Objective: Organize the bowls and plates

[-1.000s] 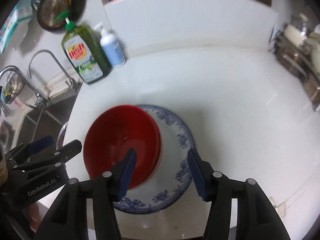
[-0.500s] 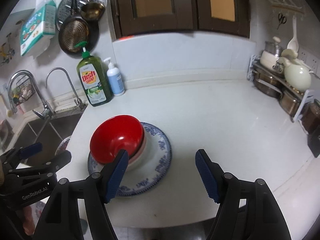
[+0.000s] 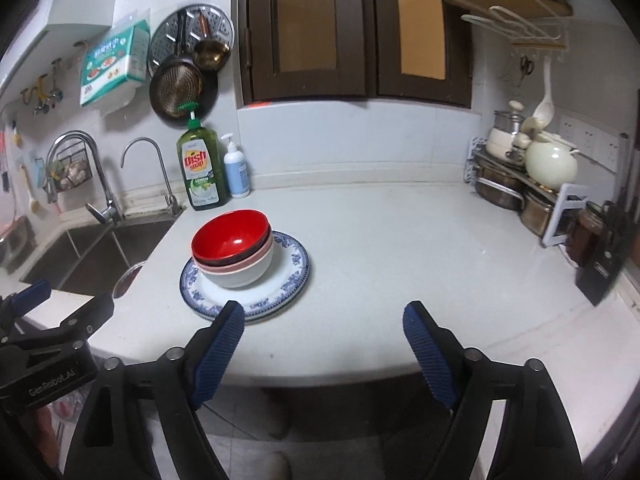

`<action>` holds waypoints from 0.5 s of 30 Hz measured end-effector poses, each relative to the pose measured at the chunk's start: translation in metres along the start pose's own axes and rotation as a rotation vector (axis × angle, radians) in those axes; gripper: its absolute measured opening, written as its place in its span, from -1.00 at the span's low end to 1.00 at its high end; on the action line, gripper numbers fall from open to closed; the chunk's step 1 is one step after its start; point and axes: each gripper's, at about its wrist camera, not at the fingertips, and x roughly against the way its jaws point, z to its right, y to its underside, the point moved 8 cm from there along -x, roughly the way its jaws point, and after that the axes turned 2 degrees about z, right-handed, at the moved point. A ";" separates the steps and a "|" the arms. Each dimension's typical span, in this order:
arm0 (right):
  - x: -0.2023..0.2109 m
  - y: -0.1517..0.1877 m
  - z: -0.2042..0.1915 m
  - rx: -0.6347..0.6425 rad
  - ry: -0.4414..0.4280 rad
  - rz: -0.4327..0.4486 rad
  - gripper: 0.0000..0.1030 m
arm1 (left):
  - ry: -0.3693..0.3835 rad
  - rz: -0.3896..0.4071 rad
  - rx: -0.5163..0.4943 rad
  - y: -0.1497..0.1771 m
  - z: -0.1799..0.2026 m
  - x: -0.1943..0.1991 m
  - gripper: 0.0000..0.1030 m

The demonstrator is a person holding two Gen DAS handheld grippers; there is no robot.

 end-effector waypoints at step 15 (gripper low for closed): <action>0.089 0.022 -0.007 0.010 -0.033 0.082 0.74 | -0.025 0.094 -0.021 0.017 -0.015 0.089 1.00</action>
